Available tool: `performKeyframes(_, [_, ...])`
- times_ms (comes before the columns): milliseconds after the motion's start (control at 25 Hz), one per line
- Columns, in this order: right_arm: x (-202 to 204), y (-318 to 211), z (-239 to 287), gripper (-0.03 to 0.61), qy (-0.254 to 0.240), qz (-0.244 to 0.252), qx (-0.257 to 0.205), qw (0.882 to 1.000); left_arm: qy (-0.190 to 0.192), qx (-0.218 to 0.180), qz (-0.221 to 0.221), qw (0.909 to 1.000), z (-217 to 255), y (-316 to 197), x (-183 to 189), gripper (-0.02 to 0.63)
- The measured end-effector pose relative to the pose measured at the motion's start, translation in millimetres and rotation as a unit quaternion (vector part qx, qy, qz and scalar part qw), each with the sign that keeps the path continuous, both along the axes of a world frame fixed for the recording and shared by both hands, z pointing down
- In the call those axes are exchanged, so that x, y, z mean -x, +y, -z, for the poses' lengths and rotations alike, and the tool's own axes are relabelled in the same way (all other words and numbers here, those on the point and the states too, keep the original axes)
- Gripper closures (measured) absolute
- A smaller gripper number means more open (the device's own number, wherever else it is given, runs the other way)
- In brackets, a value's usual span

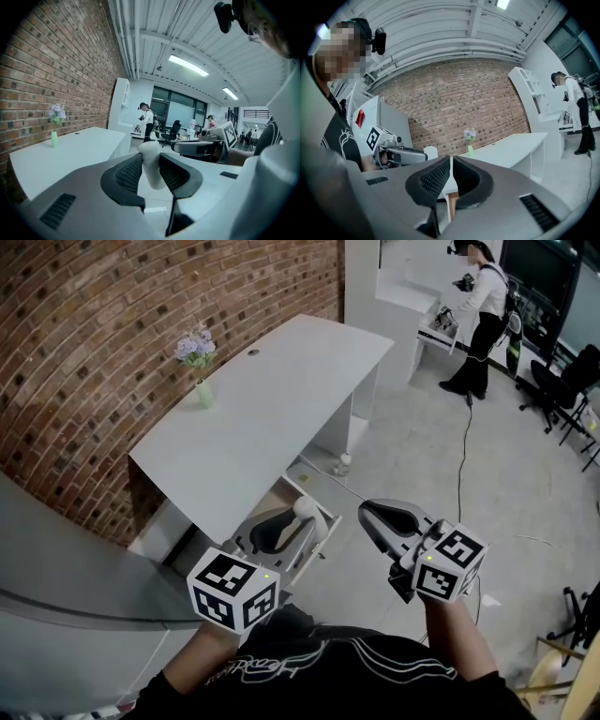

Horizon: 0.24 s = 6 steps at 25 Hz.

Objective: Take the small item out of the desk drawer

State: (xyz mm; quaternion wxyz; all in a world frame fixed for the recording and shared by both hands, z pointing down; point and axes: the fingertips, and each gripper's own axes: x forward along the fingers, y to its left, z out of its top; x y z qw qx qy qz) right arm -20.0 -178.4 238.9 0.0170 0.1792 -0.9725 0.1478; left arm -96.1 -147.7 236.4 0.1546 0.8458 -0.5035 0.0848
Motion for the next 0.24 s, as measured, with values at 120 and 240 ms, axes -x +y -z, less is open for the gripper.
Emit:
performKeyframes(120, [-1.6, 0.4, -4.1, 0.528, 0.001, -0.001, 0.005, 1.0, -0.001, 0.005, -0.003, 1.0, -4.3, -0.6, -2.8, 0.482])
performKeyframes(240, [-3.6, -1.8, -7.6, 0.528, 0.004, -0.004, 0.006, 1.0, -0.003, 0.006, -0.007, 1.0, -6.9, -3.2, -5.3, 0.482])
